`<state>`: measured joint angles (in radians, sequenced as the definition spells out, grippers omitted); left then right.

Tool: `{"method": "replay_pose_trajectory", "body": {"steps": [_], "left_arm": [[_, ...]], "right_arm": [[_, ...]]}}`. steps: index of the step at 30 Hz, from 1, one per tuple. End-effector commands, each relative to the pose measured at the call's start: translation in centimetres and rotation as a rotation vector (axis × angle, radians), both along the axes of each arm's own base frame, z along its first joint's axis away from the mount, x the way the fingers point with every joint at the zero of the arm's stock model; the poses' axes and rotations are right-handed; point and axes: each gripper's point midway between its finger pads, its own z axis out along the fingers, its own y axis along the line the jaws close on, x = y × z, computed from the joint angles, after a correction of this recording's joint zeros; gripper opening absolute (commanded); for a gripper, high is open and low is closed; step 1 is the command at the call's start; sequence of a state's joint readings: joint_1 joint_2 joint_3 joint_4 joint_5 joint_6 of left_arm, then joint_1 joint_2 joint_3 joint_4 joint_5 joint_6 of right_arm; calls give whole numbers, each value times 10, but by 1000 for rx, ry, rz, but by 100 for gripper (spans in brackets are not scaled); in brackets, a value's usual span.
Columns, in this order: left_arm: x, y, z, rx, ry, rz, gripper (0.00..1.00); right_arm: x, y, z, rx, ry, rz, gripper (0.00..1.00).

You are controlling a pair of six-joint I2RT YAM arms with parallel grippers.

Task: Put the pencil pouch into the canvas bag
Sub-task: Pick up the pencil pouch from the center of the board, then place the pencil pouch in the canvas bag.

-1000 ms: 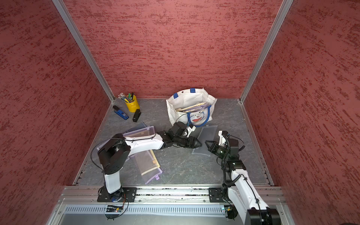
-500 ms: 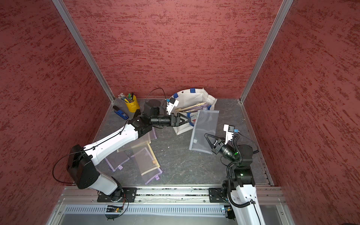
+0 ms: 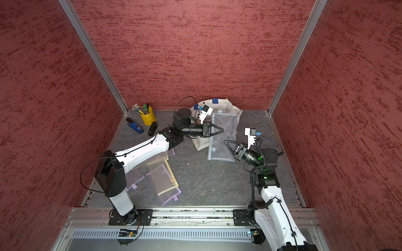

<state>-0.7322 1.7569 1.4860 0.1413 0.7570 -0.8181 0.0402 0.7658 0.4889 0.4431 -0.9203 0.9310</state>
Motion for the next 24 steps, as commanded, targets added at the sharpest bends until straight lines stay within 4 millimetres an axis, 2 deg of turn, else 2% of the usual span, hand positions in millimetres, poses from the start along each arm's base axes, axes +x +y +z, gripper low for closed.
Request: {"method": "replay_pose_trajectory", "body": {"steps": [1,3,4,6,8,12,14,17,20,24], "left_arm": [[12,24,42,-37,-120,53,0],[23,36,51,33,-203,95,0],[31,41,54,86,-243,123,0],[54,54,59,229,-354,204,0],[80,64,62,374,-470,284,0],[134,75,63,630,-724,403,0],[165,74,61,696,-845,450,0],[200,67,54,731,-965,498,0],[223,60,36,775,-1042,516,0],[240,53,1,832,-1075,480,0]], "right_arm": [[0,0,23,-15,-69,-13,29],[8,-3,13,-57,-18,-50,60],[12,-5,10,-78,-1,-67,70],[18,-8,3,-133,34,-99,82],[23,-12,0,-176,64,-126,89],[30,-19,-3,-241,112,-172,96],[32,-21,-1,-252,131,-190,99],[33,-25,4,-267,163,-210,99],[31,-27,10,-275,176,-228,99],[27,-30,11,-294,200,-240,99]]}}
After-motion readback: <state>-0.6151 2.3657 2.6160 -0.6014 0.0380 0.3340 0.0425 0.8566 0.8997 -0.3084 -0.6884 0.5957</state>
